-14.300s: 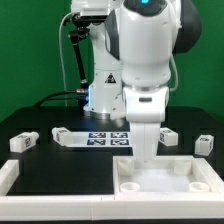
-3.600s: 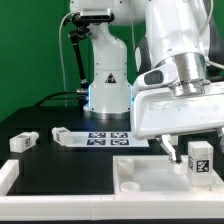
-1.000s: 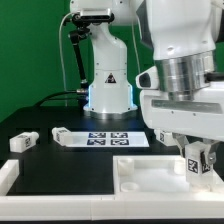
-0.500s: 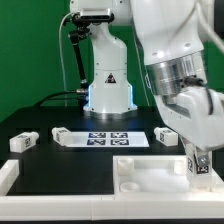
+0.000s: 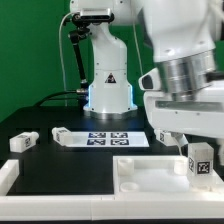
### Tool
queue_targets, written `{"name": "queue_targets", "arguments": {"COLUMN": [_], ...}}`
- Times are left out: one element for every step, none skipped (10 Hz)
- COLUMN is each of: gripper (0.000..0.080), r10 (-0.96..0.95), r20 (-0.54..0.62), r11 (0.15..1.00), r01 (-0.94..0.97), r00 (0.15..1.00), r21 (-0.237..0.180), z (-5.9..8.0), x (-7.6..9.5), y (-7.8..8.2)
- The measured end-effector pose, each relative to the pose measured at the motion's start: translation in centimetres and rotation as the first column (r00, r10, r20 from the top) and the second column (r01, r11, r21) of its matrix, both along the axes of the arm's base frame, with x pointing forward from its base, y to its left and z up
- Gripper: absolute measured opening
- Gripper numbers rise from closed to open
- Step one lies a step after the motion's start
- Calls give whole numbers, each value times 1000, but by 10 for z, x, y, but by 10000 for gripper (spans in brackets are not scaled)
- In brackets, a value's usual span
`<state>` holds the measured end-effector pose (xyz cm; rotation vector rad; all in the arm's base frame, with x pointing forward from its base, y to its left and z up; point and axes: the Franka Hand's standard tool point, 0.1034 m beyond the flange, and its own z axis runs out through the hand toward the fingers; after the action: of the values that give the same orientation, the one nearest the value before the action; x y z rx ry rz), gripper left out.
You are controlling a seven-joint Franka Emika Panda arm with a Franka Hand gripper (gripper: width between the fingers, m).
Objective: Assemble square table
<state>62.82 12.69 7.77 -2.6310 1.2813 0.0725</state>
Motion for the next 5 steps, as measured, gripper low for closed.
{"name": "queue_targets", "arguments": {"gripper": [638, 638, 648, 648, 649], "r10": [15, 111, 250, 415, 571], "r20": [7, 27, 49, 64, 79], "r11": [1000, 994, 968, 908, 819], "r01": [-15, -111, -249, -409, -560], "r00": [1000, 993, 967, 907, 817], "r21": [4, -6, -37, -87, -126], "z": [-1, -2, -1, -1, 0], "x": [0, 0, 0, 0, 1], "y": [-2, -4, -4, -2, -2]}}
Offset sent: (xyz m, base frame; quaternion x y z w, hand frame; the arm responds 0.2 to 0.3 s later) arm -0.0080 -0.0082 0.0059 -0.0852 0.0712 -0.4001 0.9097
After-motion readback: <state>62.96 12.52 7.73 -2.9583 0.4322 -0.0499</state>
